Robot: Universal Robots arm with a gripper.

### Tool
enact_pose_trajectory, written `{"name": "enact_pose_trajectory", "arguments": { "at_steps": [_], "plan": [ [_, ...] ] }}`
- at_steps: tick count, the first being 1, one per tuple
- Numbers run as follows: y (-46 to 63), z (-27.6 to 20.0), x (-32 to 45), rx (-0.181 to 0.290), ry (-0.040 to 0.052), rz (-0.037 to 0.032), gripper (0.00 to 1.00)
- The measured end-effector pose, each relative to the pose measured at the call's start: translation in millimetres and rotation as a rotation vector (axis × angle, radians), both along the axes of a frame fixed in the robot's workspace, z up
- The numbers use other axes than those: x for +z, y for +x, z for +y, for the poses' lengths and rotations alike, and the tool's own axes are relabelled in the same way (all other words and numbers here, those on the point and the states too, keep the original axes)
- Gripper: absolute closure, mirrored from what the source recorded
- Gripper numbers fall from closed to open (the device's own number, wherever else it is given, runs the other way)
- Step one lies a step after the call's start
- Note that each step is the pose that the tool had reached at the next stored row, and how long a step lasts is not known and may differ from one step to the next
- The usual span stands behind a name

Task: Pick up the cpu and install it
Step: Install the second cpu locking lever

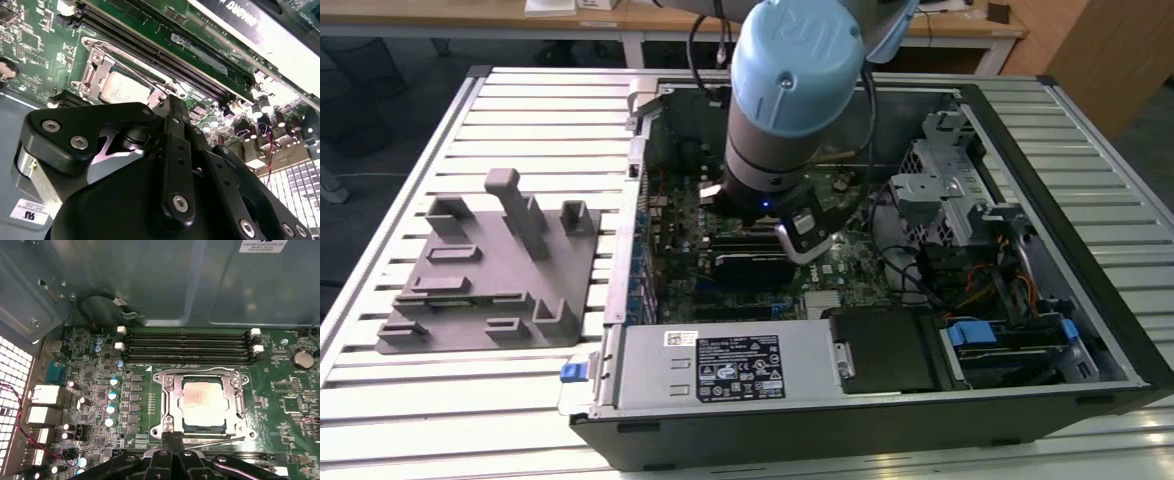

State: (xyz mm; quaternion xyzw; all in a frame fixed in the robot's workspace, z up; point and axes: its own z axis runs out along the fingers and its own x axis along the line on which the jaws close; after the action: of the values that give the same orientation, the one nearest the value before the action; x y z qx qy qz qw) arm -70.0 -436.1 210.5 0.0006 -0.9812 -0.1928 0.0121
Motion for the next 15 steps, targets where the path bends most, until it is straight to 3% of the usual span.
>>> {"name": "enact_pose_trajectory", "arguments": {
  "at_steps": [15],
  "plan": [
    [-0.4,-1.6,-14.2,-0.002,0.0000,0.0026,0.89]
  ]
}}
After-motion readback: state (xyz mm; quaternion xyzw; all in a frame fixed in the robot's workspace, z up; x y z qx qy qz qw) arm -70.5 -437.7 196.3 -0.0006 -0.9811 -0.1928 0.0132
